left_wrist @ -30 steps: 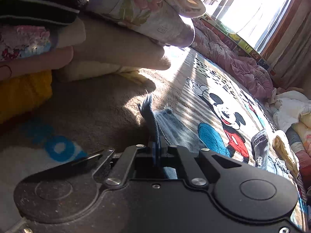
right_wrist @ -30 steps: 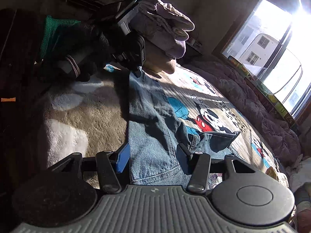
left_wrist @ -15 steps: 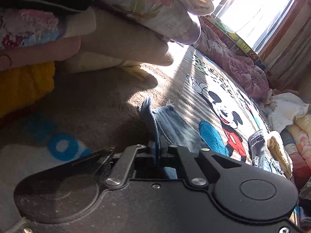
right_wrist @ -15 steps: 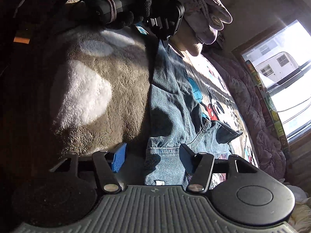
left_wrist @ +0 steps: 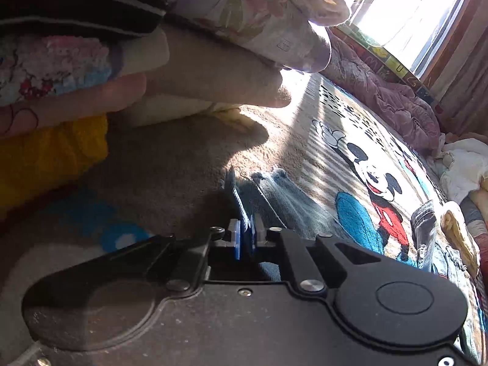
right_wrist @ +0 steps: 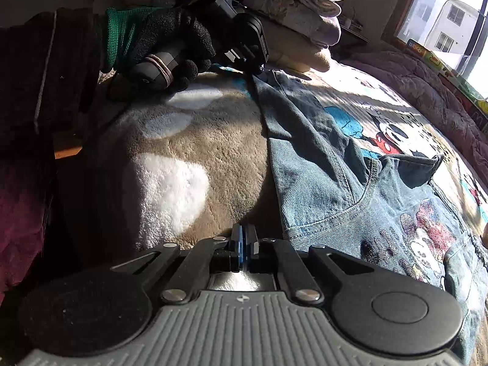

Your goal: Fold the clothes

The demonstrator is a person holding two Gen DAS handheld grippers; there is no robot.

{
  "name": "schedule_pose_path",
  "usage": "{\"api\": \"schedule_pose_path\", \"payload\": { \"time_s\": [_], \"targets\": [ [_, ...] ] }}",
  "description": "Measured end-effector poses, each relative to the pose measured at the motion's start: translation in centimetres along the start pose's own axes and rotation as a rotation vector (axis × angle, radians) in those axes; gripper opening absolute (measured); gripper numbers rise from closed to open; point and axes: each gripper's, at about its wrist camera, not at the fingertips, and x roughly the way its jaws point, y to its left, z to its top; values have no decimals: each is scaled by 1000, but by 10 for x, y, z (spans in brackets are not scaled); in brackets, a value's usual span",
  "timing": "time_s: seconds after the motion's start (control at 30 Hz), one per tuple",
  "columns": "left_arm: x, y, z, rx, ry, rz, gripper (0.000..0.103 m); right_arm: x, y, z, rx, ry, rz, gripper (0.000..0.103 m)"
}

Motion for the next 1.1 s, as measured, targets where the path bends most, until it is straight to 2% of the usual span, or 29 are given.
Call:
{"api": "schedule_pose_path", "payload": {
  "time_s": [0.03, 0.07, 0.1, 0.13, 0.17, 0.2, 0.23, 0.27, 0.33, 0.37, 0.4, 0.47, 0.5, 0.53, 0.57, 0.63, 0.67, 0.83, 0.9, 0.97, 1.0, 1.03, 1.1],
  "targets": [
    [-3, 0, 2, 2, -13, 5, 16, -10, 2, 2, 13, -35, 7, 6],
    [-7, -1, 3, 5, -25, 11, 21, -19, 2, 5, 12, -78, -25, 12],
    [-10, -1, 5, 7, -38, 16, 26, -27, 3, 7, 10, -122, -59, 25],
    [-11, 0, 6, -2, -38, 14, 37, -26, 4, 9, -16, -133, -125, 33],
    [-7, 3, 5, -41, -13, -8, 43, -24, 4, 11, -44, -142, -194, 52],
    [-1, 8, 5, -94, 12, -39, 43, -14, 4, 11, -75, -111, -200, 52],
    [4, 13, 4, -146, 25, -62, 42, -5, 4, 10, -107, -78, -200, 52],
    [8, 14, 4, -166, 32, -76, 31, 5, 4, 10, -138, -44, -200, 52],
    [15, 4, 8, -107, 24, -78, 0, 16, 5, 6, -167, -19, -207, 51],
    [17, -4, 11, -56, 8, -81, 0, 22, 6, 4, -181, -7, -210, 48],
    [17, -14, 14, 7, -30, -80, 0, 22, -4, 5, -96, -2, -166, 36],
    [0, -35, 20, 135, -175, -121, 0, 21, -13, 6, -30, 2, -106, 28],
    [-4, -41, 22, 169, -210, -139, 0, 21, -13, 6, -27, 5, -82, 19],
    [-2, -45, 24, 193, -206, -124, 0, 20, -15, 7, -6, 7, -46, 17],
    [5, -49, 22, 226, -178, -72, 0, 19, -19, 7, 17, 7, -23, 17],
    [38, -52, 13, 326, -46, 146, 1, 20, -27, 5, 57, 8, 19, 17],
    [50, -52, 10, 360, -2, 221, 5, 21, -29, 5, 62, 13, 33, 17],
    [25, -57, 21, 307, -137, 274, 19, 19, -31, 4, 64, 14, 70, 17],
    [19, -63, 26, 267, -126, 196, 19, 16, -35, 3, 90, 5, 94, 17],
    [22, -69, 27, 241, -52, 55, 19, 11, -38, 4, 126, -15, 118, 16],
    [27, -74, 25, 251, -11, 14, 19, 8, -38, 4, 145, -31, 130, 16],
    [37, -80, 19, 288, 23, 25, 23, 4, -38, 5, 160, -56, 112, 16],
    [56, -93, 8, 361, 92, 47, 38, -2, -38, 5, 188, -127, 40, 17]
  ]
}}
